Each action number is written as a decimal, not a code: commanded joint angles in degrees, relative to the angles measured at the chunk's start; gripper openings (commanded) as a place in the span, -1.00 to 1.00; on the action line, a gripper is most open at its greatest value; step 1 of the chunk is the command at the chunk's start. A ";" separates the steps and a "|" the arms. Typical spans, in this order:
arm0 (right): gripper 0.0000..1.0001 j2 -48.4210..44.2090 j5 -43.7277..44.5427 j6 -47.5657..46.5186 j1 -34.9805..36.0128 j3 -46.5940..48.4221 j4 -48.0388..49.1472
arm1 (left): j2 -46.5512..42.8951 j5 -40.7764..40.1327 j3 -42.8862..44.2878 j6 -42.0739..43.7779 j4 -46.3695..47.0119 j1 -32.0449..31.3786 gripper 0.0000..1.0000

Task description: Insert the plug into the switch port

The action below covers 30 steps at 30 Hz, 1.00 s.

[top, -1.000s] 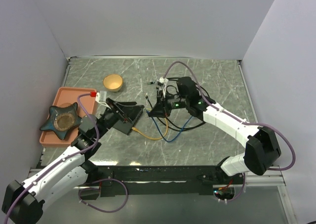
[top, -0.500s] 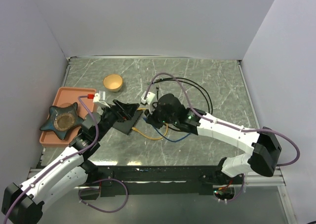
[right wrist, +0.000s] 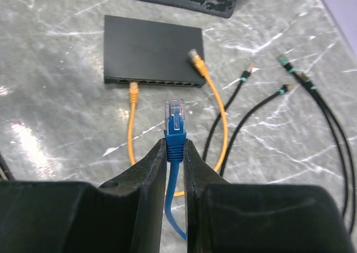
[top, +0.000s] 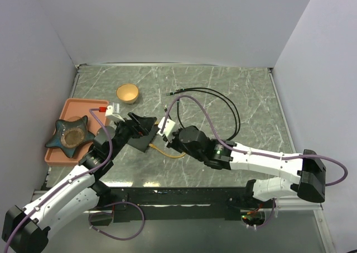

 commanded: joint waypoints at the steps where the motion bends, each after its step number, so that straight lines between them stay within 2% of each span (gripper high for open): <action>1: -1.00 -1.07 5.56 -2.41 0.74 0.44 4.73 | 0.03 -1.16 2.43 0.89 0.26 -0.17 0.79; 9: -1.00 10.78 6.36 1.80 0.13 6.77 -0.63 | 4.42 -5.37 6.20 1.15 -6.94 0.36 0.79; 13: -1.00 17.12 4.43 4.17 -1.36 11.16 -4.93 | 10.03 -3.72 8.23 2.38 -10.72 3.24 0.80; 15: -1.00 19.14 0.93 5.23 -3.12 11.87 -5.55 | 11.80 0.48 8.14 2.56 -10.91 5.53 0.79; 19: -1.00 19.85 -7.95 7.25 -6.90 11.17 -4.94 | 16.27 8.04 6.04 2.91 -9.41 14.04 0.78; 25: -1.00 24.50 -22.61 8.31 -12.52 14.58 -7.57 | 21.99 10.18 3.66 2.91 -8.71 20.65 0.74; 30: -1.00 31.36 -27.21 7.87 -13.85 18.98 -12.05 | 25.78 12.46 0.67 2.73 -3.62 23.65 0.68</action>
